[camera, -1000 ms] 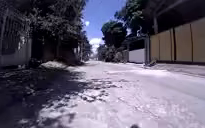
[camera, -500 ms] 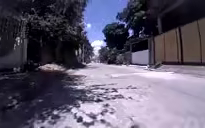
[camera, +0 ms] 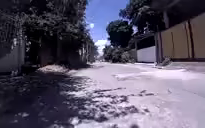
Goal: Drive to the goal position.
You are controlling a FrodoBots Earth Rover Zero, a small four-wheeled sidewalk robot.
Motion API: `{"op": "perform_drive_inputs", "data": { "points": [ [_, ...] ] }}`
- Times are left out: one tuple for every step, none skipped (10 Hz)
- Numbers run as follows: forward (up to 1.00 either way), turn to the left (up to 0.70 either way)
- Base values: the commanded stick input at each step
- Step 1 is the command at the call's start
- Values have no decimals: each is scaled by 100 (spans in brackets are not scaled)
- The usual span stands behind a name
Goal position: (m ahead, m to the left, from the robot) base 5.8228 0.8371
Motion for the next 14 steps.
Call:
{"op": "perform_drive_inputs", "data": {
  "points": [
    [100, 0],
    [100, 0],
    [100, 0],
    [100, 0],
    [100, 0],
    [100, 0],
    [100, 0],
    [100, 0],
    [100, 0],
    [100, 0],
    [100, 0],
    [100, 0],
    [100, 0],
    [100, 0]
  ]
}}
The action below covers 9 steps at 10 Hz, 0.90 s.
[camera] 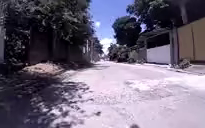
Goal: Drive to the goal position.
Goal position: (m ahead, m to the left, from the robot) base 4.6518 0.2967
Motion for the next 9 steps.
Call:
{"op": "perform_drive_inputs", "data": {
  "points": [
    [100, 0],
    [100, 0],
    [100, 0],
    [100, 0],
    [100, 0],
    [100, 0],
    [100, 0],
    [100, 0],
    [100, 0]
  ]
}}
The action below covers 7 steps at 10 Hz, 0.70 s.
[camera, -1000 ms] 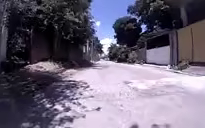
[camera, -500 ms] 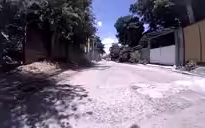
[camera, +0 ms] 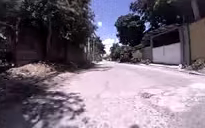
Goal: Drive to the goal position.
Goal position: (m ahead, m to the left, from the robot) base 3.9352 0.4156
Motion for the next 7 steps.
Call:
{"op": "perform_drive_inputs", "data": {
  "points": [
    [100, 0],
    [100, 0],
    [100, 0],
    [100, -23],
    [100, -27],
    [100, -15],
    [100, 0]
  ]
}}
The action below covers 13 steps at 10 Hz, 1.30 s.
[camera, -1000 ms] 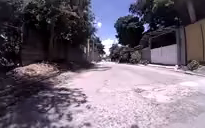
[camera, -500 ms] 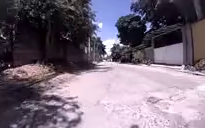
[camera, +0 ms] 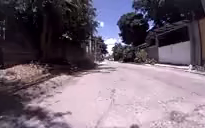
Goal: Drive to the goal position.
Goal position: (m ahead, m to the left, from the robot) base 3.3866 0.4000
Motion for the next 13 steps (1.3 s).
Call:
{"op": "perform_drive_inputs", "data": {
  "points": [
    [100, 0],
    [100, 0],
    [100, 0],
    [100, 0],
    [100, 0],
    [100, 0],
    [100, 0],
    [100, 0],
    [100, 0],
    [100, 0],
    [100, 0],
    [100, 0],
    [100, 0]
  ]
}}
